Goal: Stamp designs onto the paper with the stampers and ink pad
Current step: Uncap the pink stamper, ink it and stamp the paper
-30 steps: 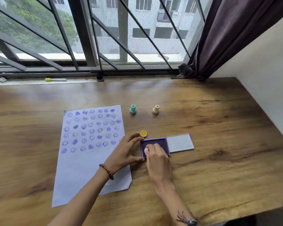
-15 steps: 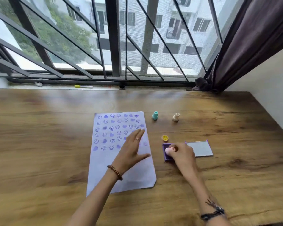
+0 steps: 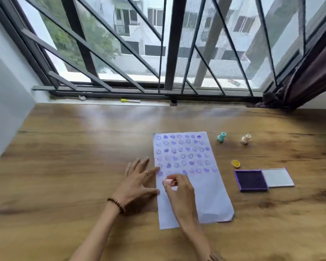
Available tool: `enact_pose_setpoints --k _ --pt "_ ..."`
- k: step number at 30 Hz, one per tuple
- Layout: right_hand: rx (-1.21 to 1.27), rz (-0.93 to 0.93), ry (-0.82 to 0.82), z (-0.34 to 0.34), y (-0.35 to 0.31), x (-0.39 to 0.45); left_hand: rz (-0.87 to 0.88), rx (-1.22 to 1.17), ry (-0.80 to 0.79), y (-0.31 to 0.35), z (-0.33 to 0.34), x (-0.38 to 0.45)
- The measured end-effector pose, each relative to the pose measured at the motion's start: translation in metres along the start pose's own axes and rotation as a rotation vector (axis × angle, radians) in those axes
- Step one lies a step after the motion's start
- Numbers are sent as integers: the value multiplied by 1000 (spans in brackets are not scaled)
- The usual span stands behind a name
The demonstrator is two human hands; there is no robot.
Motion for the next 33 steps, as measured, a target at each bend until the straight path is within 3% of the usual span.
enact_pose_setpoints --k 7,13,18,29,31,33 --pt "-382 -190 -33 26 -13 -6 51 -6 -27 -3 1 -1" --pt "-525 -191 -19 34 -21 -5 57 -3 -13 -5 3 -3" --pt "-594 -149 -105 34 -23 7 73 -19 -5 -7 5 -2" --pt "-578 -158 -181 32 -23 18 61 5 -16 -5 4 -2" --pt "-451 -66 -154 25 -18 21 57 13 -22 -4 3 -3" --pt "-115 162 -72 7 -6 24 59 5 -32 -5 2 -2"
Point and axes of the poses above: each hand's wrist, its own x-axis towards the middle knuckle, its own z-axis out of the palm, y = z × x, the point moved 3 cm from there along x, towards the middle knuckle, and after that the axes turned 4 degrees about y, right-handed, at the moved point
